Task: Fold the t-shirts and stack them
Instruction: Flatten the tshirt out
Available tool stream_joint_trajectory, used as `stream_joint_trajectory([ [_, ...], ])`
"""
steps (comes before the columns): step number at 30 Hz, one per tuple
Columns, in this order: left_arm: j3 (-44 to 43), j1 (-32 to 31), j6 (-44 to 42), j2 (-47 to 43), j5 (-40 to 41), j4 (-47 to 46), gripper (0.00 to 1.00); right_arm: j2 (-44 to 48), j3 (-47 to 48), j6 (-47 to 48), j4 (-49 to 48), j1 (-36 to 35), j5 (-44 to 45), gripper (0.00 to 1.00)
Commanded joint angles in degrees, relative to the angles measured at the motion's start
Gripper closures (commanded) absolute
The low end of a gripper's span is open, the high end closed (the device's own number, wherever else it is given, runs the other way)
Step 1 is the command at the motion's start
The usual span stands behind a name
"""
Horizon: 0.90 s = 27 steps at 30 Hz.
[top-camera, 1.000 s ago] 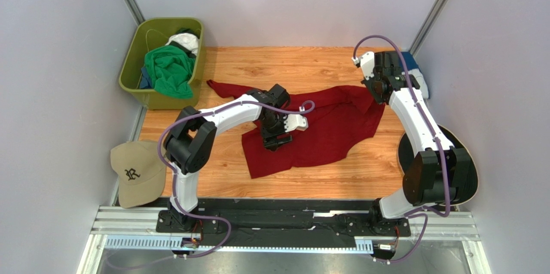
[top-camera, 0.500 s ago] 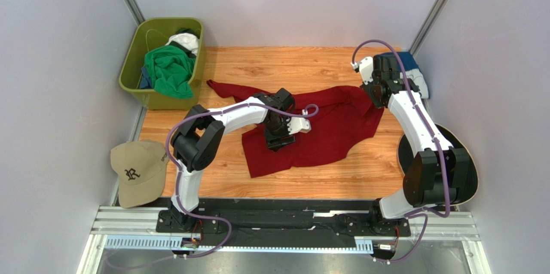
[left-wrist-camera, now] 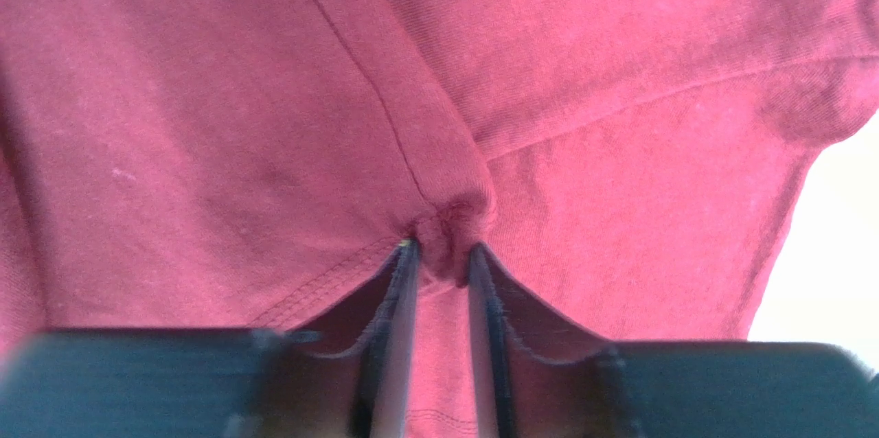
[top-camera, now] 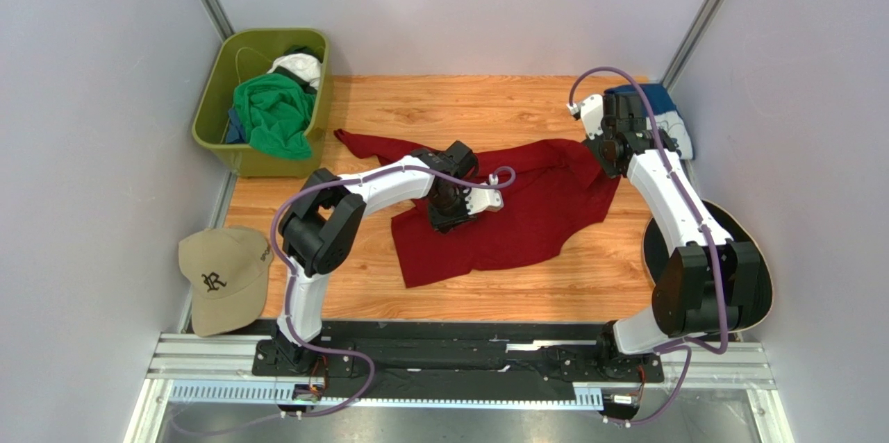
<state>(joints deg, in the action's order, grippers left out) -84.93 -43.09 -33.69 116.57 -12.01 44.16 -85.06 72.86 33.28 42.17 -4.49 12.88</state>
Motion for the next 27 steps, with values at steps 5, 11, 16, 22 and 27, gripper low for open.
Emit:
stream_joint_trajectory([
  [5, -0.16, -0.33, 0.64, 0.85, 0.58, -1.18, 1.0, 1.82, -0.09, -0.32, -2.27, -0.34, -0.14, 1.0],
  [11, 1.07, -0.24, 0.82, -5.56, 3.57, -2.15, 1.0, 1.91, 0.18, -0.06, -1.92, -0.26, 0.04, 1.0],
  [16, 1.25, -0.15, 1.43, -13.91, 9.36, -3.12, 1.0, 2.0, 3.16, 0.3, -0.6, -0.34, 0.83, 1.0],
  [22, 0.9, 0.55, 1.35, -20.68, 15.16, -5.48, 1.0, 2.0, 6.76, 0.56, 2.03, -0.34, 1.44, 1.0],
  [27, 2.04, 5.11, 1.87, -27.87, 20.87, -11.01, 1.0, 2.96, 8.87, 1.0, 2.47, -0.25, 2.67, 1.0],
])
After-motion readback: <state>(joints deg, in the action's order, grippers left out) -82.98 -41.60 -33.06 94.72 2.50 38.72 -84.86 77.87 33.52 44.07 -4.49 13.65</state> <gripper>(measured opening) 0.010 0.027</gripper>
